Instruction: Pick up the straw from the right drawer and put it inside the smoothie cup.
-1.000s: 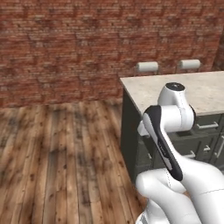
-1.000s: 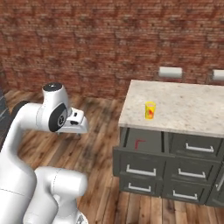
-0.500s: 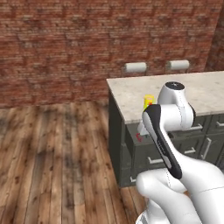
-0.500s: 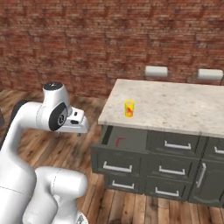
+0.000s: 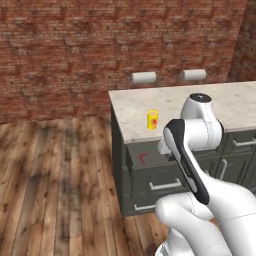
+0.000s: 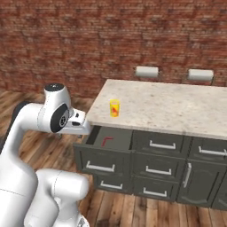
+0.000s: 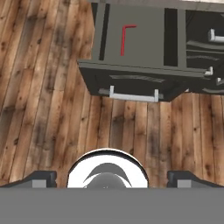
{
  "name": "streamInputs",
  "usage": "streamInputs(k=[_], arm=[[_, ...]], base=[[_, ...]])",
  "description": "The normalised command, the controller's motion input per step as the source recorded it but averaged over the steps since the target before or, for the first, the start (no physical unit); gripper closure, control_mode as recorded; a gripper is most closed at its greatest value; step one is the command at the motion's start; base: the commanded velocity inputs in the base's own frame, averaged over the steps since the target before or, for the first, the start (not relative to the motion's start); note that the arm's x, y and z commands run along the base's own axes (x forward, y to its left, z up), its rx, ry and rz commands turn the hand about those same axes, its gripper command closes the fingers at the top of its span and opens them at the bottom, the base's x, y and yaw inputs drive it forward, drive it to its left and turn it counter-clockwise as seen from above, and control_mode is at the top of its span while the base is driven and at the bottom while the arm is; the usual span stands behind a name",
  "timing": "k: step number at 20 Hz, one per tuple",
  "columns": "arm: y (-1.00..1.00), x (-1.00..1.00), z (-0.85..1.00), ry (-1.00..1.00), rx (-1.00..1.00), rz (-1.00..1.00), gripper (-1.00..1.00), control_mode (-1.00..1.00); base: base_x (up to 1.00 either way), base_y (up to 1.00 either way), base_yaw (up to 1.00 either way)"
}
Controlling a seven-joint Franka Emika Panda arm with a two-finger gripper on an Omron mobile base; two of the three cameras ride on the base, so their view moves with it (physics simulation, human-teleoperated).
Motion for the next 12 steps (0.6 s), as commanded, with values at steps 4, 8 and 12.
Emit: streamInputs(k=[4, 8, 12], arm=[[0.0, 0.0, 0.0, 0.0, 0.0, 0.0, -1.0, 1.0], [0.0, 0.0, 0.0, 0.0, 0.0, 0.0, -1.0, 1.0], [0.0, 0.0, 0.0, 0.0, 0.0, 0.0, -1.0, 1.0]], base=[[0.17, -0.3, 0.0], [0.32, -0.15, 0.0], [0.44, 0.0, 0.0]])
